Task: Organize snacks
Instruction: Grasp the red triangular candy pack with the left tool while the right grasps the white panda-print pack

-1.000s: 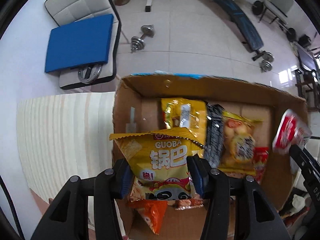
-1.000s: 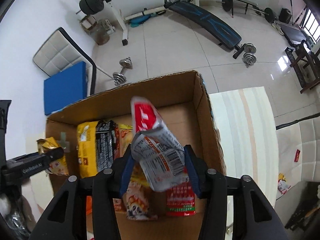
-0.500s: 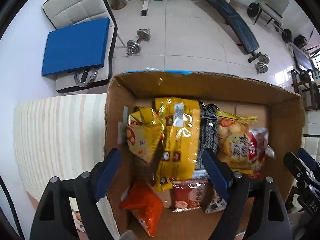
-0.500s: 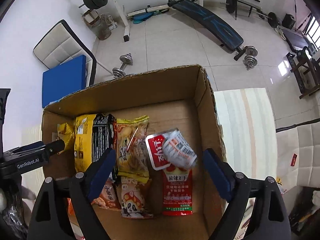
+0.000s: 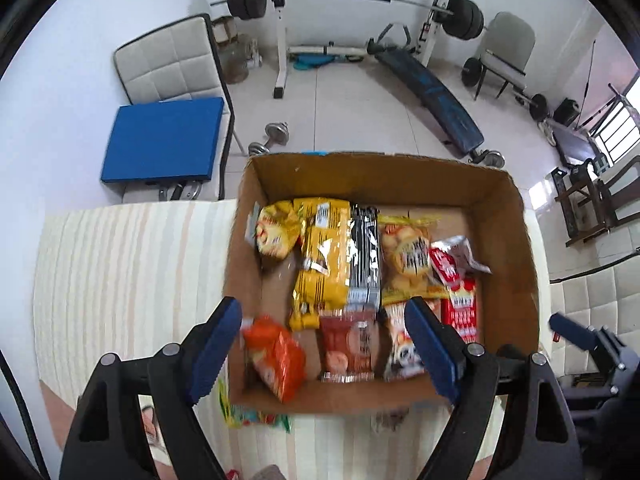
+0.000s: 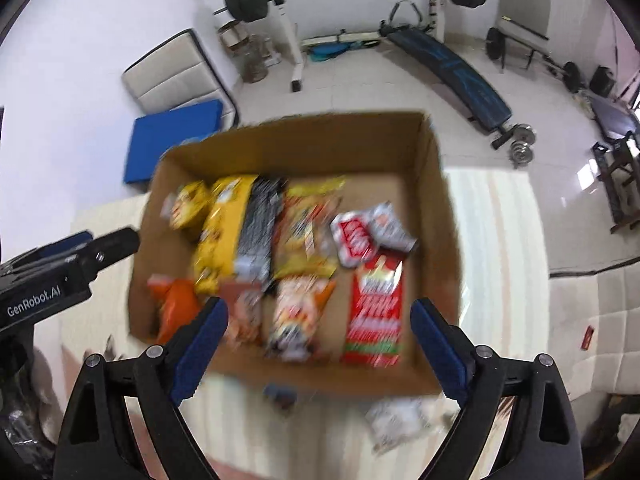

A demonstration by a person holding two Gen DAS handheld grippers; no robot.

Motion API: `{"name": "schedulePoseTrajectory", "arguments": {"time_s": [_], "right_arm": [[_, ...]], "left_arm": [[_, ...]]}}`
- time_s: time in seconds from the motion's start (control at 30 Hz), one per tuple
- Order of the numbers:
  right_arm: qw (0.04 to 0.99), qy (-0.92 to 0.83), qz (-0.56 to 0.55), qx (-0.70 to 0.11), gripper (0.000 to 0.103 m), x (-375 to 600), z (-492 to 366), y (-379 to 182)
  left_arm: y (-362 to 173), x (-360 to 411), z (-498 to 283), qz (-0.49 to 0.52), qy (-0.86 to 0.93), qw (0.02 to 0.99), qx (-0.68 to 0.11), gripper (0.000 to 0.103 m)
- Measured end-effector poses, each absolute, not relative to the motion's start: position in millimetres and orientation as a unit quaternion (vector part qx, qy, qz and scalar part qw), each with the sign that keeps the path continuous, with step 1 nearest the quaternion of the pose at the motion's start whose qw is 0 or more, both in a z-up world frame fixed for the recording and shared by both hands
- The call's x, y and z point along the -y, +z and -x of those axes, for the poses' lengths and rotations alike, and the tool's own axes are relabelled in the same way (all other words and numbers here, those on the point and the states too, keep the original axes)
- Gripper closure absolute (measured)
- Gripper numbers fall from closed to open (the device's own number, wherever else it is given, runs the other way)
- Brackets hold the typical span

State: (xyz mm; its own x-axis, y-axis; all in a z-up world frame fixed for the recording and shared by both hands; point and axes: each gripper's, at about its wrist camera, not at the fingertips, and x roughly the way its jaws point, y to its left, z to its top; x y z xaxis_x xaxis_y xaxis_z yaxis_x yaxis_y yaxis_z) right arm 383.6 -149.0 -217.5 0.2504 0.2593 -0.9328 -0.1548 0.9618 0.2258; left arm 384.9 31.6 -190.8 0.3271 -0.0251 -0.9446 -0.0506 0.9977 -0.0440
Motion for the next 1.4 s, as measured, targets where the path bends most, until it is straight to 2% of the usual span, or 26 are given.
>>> {"name": "schedulePoseTrajectory", "arguments": {"time_s": [0.17,0.33,0.63,0.73,0.83,0.9,0.97,1.0,1.07,1.1,1.4], "right_arm": [[0.769,0.151,-0.067,-0.617,0.008,143.2,-325.8,-234.3],[0.744,0.146,-0.087,-0.647,0.008,135.5,-290.7,-277.2],[0.733,0.112,-0.106,-0.663,0.009,124.7,-293.0,-346.8],[0.730,0.099,-0.108,-0.668,0.012,120.0,-298.0,-365.8],[0.728,0.088,-0.108,-0.672,0.020,115.1,-302.5,-379.6],[0.722,0.085,-0.111,-0.677,0.036,112.0,-304.9,-387.3],[0.725,0.081,-0.104,-0.676,0.043,107.3,-305.7,-390.2],[0.726,0.085,-0.095,-0.676,0.055,102.9,-305.9,-390.0],[0.726,0.080,-0.084,-0.678,0.057,98.2,-305.2,-389.5],[0.728,0.082,-0.080,-0.676,0.063,96.0,-304.2,-388.2],[0.718,0.127,-0.083,-0.680,0.063,82.4,-269.2,-371.5]], "left_arm": [[-192.6,-47.2,-324.7,0.026,0.042,0.819,-0.572,0.020],[-223.5,-74.0,-267.1,0.049,0.093,0.797,-0.595,0.020],[-299.3,-116.2,-198.3,0.110,0.171,0.736,-0.646,0.020],[-319.2,-125.3,-182.9,0.125,0.194,0.720,-0.655,0.020],[-333.9,-131.5,-171.8,0.134,0.206,0.707,-0.663,0.020],[-341.3,-135.2,-166.4,0.140,0.213,0.700,-0.667,0.020],[-344.6,-139.6,-162.5,0.146,0.219,0.695,-0.669,0.020],[-345.5,-142.2,-161.2,0.150,0.222,0.693,-0.670,0.020],[-346.4,-147.3,-158.0,0.163,0.225,0.688,-0.671,0.020],[-346.5,-150.2,-156.3,0.168,0.226,0.686,-0.671,0.020],[-348.8,-185.8,-133.9,0.254,0.219,0.661,-0.671,0.020]]}}
